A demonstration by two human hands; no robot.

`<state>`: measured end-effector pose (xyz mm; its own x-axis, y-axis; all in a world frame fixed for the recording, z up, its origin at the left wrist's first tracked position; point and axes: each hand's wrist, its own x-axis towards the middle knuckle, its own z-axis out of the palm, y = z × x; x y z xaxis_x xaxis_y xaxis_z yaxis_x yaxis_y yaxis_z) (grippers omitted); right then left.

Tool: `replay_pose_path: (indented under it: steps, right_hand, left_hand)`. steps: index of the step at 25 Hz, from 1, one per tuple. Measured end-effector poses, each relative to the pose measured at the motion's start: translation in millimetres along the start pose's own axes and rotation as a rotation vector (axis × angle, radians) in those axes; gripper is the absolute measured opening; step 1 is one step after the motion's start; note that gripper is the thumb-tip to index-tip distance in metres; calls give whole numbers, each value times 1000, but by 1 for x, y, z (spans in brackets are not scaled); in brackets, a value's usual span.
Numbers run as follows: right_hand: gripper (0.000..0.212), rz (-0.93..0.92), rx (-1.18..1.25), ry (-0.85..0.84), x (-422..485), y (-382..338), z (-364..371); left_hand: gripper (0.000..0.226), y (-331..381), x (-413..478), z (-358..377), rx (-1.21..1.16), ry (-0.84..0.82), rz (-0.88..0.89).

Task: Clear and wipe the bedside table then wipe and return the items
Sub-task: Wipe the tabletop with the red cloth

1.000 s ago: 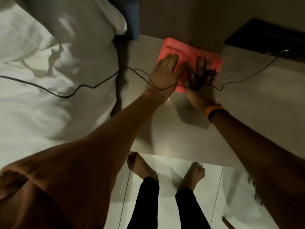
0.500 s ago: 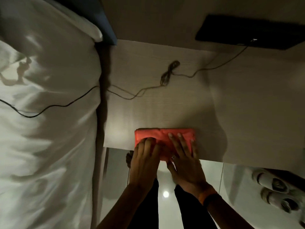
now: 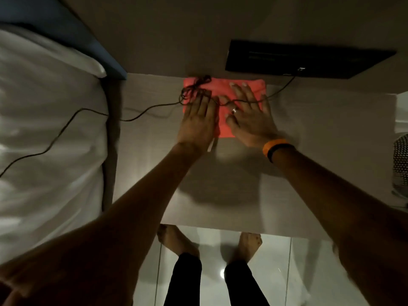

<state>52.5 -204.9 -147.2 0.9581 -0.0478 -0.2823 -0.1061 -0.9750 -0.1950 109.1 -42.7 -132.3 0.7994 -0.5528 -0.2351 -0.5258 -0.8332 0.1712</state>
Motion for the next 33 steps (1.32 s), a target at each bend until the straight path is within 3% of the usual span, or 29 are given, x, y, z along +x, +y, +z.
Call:
replay_pose_path:
  steps: [3, 7, 11, 16, 20, 23, 28, 33]
  right_hand:
    - [58, -42, -10, 54, 4, 17, -10]
    - [55, 95, 6, 115, -39, 49, 4]
    - [59, 169, 37, 85, -43, 66, 1]
    - [55, 40, 6, 114, -124, 22, 31]
    - [55, -23, 52, 57, -239, -6, 68]
    - [55, -58, 18, -19, -292, 5, 79]
    - [54, -58, -18, -54, -273, 53, 60]
    - [53, 83, 10, 52, -122, 99, 7]
  left_hand:
    - [59, 5, 17, -1, 44, -8, 60]
    - [64, 44, 19, 0, 151, -136, 224]
    - [67, 70, 19, 2, 71, -111, 211]
    - [64, 66, -107, 29, -32, 6, 162]
    - [74, 89, -228, 57, -53, -119, 115]
    - [72, 115, -263, 64, -90, -170, 139]
    - [61, 143, -219, 50, -115, -192, 216]
    - [75, 163, -61, 30, -6, -193, 113]
